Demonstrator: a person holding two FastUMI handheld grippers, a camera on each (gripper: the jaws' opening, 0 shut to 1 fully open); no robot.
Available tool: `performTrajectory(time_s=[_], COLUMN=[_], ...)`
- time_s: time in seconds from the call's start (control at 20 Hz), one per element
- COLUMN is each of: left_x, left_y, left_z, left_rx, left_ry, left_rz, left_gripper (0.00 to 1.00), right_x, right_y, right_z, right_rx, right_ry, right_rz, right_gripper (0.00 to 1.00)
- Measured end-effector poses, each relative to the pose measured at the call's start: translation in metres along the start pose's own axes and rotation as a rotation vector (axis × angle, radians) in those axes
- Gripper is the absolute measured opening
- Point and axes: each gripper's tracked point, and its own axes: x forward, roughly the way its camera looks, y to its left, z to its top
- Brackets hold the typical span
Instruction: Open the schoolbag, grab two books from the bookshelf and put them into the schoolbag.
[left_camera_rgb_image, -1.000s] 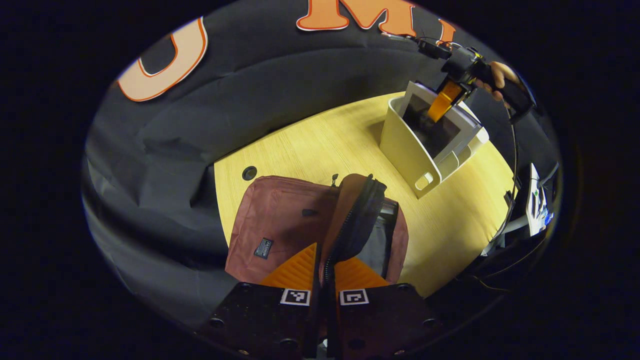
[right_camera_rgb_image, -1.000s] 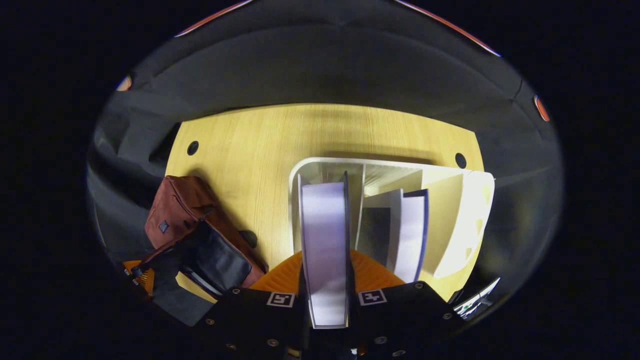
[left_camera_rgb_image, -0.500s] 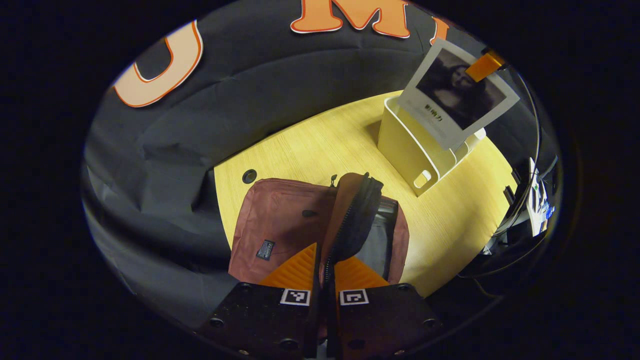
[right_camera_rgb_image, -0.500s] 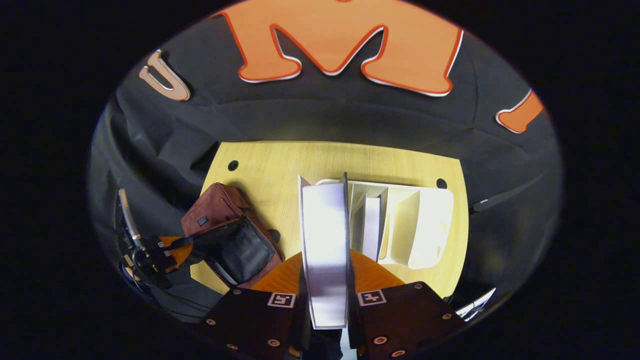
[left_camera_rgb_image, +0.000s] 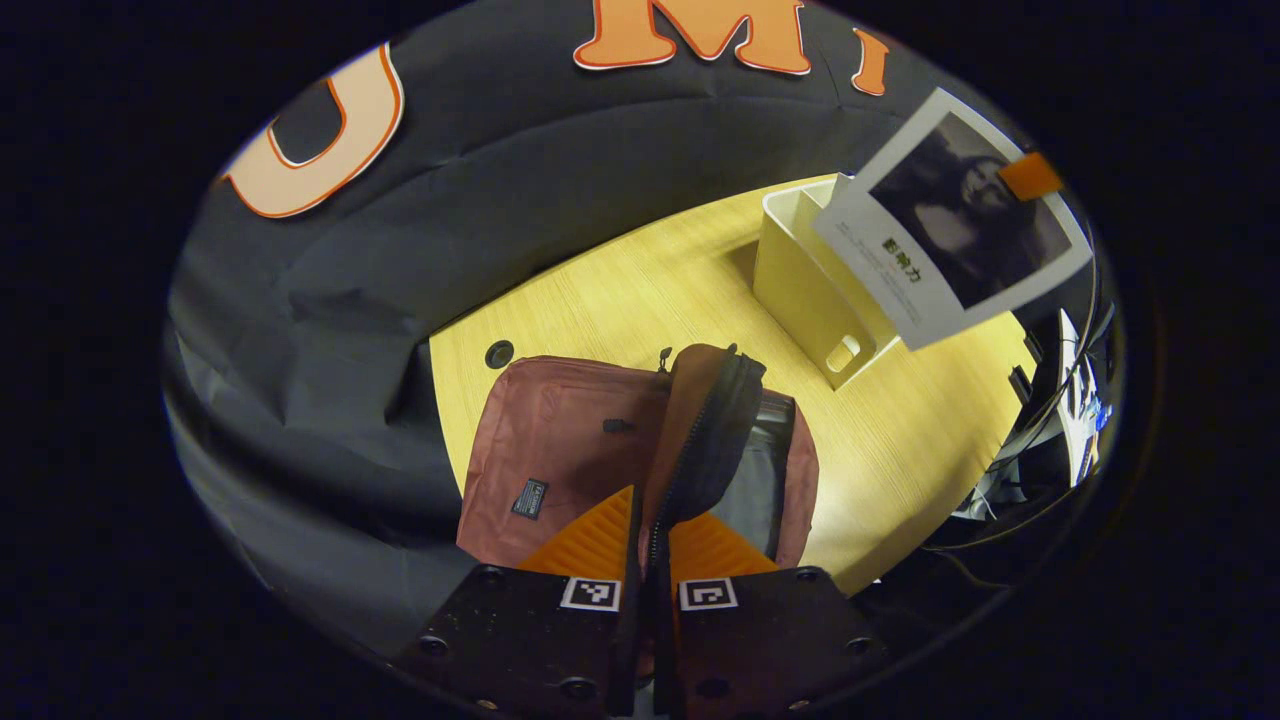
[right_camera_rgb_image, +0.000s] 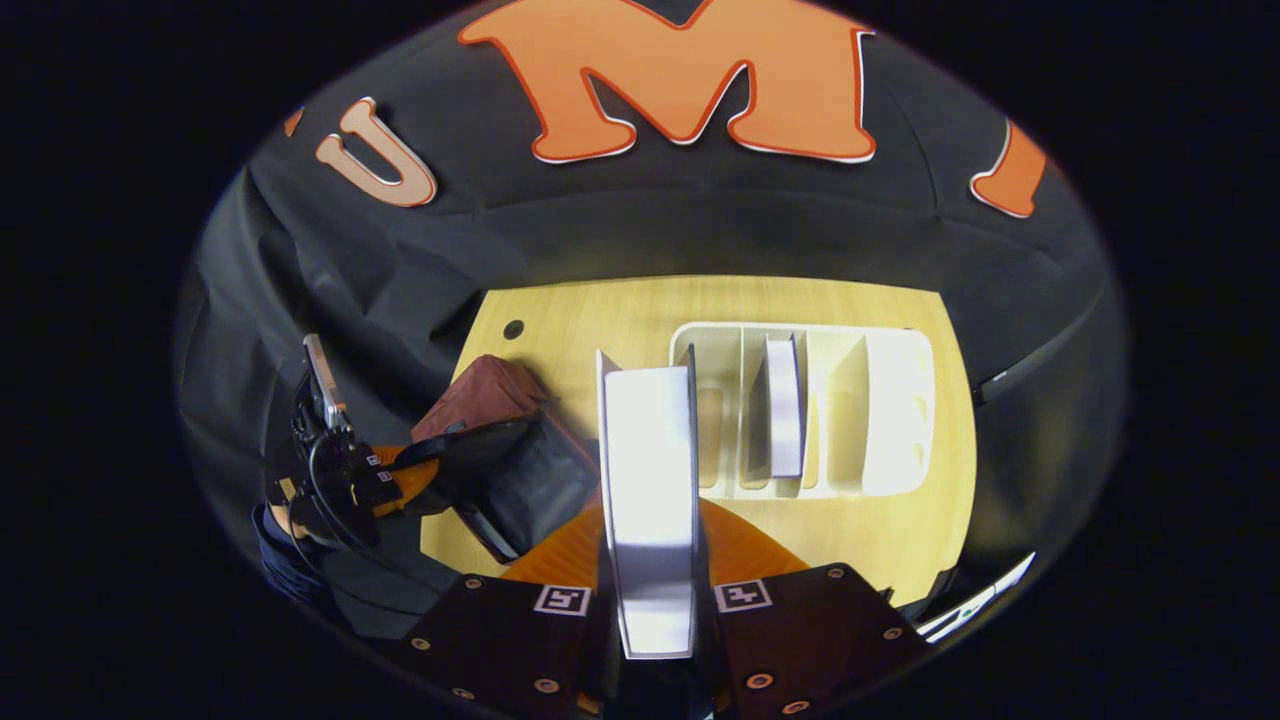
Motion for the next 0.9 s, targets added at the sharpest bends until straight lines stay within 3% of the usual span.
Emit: performTrajectory(time_s=[0.6,0.9], left_x=[-0.009,-0.014], left_y=[-0.009,-0.029], left_z=[0.008,0.022], left_rx=[-0.027,-0.002], left_ry=[-0.056,-0.106], left_rz=[-0.007,-0.035], left_gripper=[0.07,0.07], right_x=[0.072,0.129], right_y=[0.075,0.107], right_z=[-0.094,-0.112], right_rx=[0.197,0.353], right_ry=[0.029,0.015], right_rz=[0.280,0.403], right_gripper=[0.29,0.29])
